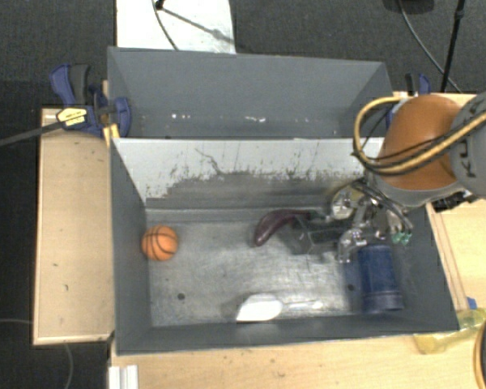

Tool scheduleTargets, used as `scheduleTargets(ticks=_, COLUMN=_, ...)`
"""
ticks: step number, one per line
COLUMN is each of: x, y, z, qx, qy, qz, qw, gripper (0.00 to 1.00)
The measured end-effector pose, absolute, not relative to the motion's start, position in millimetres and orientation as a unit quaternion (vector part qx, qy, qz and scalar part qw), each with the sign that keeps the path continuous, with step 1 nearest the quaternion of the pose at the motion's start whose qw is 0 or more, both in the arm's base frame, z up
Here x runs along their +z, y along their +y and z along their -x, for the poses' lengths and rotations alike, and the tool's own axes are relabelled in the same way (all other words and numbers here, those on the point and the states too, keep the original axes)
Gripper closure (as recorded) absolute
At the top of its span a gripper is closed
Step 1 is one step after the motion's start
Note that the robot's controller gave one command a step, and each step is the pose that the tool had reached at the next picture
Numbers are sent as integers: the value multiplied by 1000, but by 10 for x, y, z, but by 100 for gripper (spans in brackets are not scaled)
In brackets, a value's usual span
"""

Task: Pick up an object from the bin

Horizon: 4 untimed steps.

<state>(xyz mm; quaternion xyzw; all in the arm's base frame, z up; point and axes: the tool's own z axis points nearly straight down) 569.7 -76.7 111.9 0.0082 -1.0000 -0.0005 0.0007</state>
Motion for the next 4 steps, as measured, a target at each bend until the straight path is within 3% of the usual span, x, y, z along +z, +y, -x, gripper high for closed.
scheduleTargets(ticks=1, x=1253, y=-769, z=-5708, qx=0, qy=-1000, qz=-8, qw=-2, gripper=100)
scheduleTargets(ticks=4, x=1363, y=-764, z=-5694, qx=0, qy=-1000, qz=-9, qw=0, gripper=100)
